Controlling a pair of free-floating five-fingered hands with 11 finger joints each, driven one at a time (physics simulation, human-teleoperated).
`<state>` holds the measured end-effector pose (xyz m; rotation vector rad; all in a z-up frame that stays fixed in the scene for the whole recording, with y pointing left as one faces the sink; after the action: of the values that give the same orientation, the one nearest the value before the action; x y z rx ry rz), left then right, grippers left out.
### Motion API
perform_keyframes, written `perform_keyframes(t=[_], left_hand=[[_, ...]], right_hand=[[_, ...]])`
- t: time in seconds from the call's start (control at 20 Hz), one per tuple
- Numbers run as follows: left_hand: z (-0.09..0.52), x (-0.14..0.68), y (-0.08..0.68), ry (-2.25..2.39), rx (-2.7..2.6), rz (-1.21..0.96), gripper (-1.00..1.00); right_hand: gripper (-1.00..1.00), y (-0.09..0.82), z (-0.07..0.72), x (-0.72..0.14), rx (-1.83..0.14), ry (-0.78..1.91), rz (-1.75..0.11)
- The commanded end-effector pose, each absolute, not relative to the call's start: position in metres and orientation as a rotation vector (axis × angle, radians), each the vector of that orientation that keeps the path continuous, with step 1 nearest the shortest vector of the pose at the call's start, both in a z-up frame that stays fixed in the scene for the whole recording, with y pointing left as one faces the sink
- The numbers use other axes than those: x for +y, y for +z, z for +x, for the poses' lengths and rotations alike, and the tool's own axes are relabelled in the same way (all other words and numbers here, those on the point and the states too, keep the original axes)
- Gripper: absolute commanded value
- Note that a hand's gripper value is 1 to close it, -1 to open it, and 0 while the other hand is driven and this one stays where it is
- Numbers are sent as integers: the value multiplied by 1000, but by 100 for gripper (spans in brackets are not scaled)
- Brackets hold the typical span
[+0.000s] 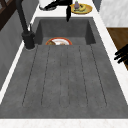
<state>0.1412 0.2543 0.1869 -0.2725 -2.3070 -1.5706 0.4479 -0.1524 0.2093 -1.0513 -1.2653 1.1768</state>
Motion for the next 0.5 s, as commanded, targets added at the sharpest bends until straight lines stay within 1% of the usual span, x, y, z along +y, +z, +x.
perform_keyframes(t=[0.0,0.45], left_hand=[[141,254,187,-1571,-2307,-272,0],[141,254,187,-1571,-2307,-272,0]], right_hand=[[-100,208,479,-145,-1258,1169,-1057],[-100,184,552,-127,-1235,1177,-1024]])
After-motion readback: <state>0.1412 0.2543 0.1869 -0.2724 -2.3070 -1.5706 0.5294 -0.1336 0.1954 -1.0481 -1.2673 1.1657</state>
